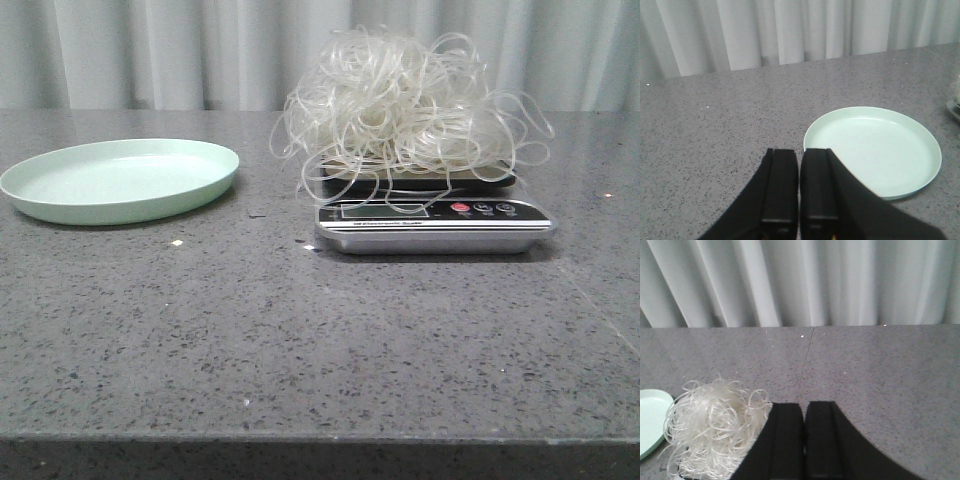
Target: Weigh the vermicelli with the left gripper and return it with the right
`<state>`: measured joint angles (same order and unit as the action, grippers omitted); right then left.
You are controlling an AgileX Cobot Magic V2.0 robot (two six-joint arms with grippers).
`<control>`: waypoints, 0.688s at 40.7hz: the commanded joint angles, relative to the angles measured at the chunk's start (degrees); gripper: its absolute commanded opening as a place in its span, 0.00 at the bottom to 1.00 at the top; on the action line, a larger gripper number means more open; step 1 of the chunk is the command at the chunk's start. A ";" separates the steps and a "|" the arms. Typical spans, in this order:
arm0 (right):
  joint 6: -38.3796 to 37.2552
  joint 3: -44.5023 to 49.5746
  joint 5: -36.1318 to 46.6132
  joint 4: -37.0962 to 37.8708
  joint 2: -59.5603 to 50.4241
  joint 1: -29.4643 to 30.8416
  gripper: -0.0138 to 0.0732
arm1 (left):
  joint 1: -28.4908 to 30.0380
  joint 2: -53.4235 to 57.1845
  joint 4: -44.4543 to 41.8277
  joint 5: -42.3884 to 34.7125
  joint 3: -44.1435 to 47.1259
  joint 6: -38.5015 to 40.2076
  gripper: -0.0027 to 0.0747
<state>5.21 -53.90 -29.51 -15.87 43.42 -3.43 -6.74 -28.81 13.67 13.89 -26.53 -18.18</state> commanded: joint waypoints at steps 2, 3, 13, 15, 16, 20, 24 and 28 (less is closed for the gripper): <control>5.95 -10.15 -1.77 -0.55 8.85 -3.30 0.35 | 0.05 -0.08 0.86 -4.76 -1.54 0.61 0.21; 7.23 -11.58 -2.50 -0.78 10.25 -4.03 0.36 | 0.05 -0.08 0.86 -4.76 -1.54 0.61 0.21; 10.87 -24.29 -6.71 -1.54 24.83 -11.41 0.74 | 0.05 -0.08 0.86 -4.76 -1.54 0.61 0.21; 10.87 -26.49 -7.51 -1.60 27.77 -12.62 0.81 | 0.05 -0.08 0.86 -4.76 -1.54 0.61 0.21; 10.87 -27.54 -8.05 -1.66 29.20 -13.20 0.84 | 0.05 -0.08 0.86 -4.76 -1.54 0.61 0.21; 10.87 -30.49 -10.10 -2.20 33.53 -15.02 0.87 | 0.05 -0.08 0.86 -4.76 -1.54 0.61 0.21; 10.87 -33.13 -12.92 -3.52 38.07 -16.58 0.87 | 0.05 -0.08 0.86 -4.76 -1.54 0.61 0.21; 10.87 -34.48 -14.58 -4.01 43.08 -17.33 0.87 | 0.05 -0.08 0.86 -4.76 -1.54 0.61 0.21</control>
<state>15.23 -85.67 -45.34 -18.64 85.45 -20.41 -6.74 -28.81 13.67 13.80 -26.53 -18.18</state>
